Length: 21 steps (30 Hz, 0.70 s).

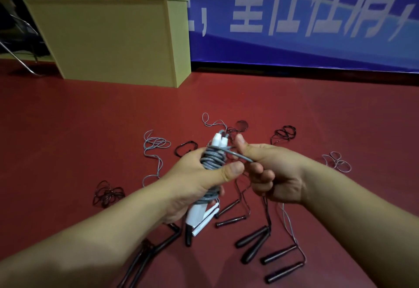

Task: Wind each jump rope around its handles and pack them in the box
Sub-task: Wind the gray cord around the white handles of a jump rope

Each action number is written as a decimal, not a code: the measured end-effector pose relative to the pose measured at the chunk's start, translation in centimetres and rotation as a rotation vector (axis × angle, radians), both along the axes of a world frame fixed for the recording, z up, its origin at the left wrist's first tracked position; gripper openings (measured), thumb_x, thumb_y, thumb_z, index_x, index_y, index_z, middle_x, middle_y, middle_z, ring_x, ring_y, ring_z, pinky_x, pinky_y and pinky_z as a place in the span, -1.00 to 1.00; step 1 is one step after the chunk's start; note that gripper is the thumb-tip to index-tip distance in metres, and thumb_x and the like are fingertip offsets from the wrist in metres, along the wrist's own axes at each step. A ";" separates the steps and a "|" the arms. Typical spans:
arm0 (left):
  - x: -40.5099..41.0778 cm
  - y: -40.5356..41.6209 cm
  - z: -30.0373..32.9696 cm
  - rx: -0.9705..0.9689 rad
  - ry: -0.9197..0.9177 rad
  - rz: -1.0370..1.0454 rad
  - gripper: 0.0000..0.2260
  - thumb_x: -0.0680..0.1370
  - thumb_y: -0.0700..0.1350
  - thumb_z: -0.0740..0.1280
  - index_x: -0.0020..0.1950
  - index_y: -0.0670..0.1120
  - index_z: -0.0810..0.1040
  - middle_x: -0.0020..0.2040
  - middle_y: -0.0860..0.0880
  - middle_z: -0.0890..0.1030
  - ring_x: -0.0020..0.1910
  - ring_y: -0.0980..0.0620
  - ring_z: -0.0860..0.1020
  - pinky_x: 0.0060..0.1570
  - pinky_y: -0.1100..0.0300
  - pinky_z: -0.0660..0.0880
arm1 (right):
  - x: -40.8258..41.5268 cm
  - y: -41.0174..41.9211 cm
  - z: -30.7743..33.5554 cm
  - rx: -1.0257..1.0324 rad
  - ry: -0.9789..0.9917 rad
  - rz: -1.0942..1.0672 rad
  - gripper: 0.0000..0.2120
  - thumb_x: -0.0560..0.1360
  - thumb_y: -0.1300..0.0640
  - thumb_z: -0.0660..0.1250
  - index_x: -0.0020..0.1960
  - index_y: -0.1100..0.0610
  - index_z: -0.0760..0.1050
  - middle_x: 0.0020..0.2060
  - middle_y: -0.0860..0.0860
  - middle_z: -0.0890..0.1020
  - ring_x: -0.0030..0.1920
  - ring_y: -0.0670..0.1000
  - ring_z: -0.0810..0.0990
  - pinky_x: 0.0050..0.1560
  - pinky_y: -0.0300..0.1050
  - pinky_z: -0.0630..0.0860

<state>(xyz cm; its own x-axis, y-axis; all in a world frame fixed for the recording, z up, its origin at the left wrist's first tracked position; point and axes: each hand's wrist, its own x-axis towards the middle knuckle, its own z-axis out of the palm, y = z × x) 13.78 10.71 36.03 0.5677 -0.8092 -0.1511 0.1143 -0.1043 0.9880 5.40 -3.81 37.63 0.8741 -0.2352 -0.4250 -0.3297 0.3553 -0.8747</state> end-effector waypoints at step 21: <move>0.5 0.4 0.5 -0.040 0.165 -0.024 -0.66 0.22 -0.30 0.44 -0.02 -0.10 0.71 -0.20 -0.11 0.60 -0.20 -0.02 0.52 -0.25 0.23 0.49 | -1.5 -0.6 2.0 0.215 0.099 -0.081 -0.86 0.34 0.10 0.42 -0.25 0.18 0.58 -0.50 -0.04 0.53 -0.55 -0.17 0.50 -0.53 -0.35 0.49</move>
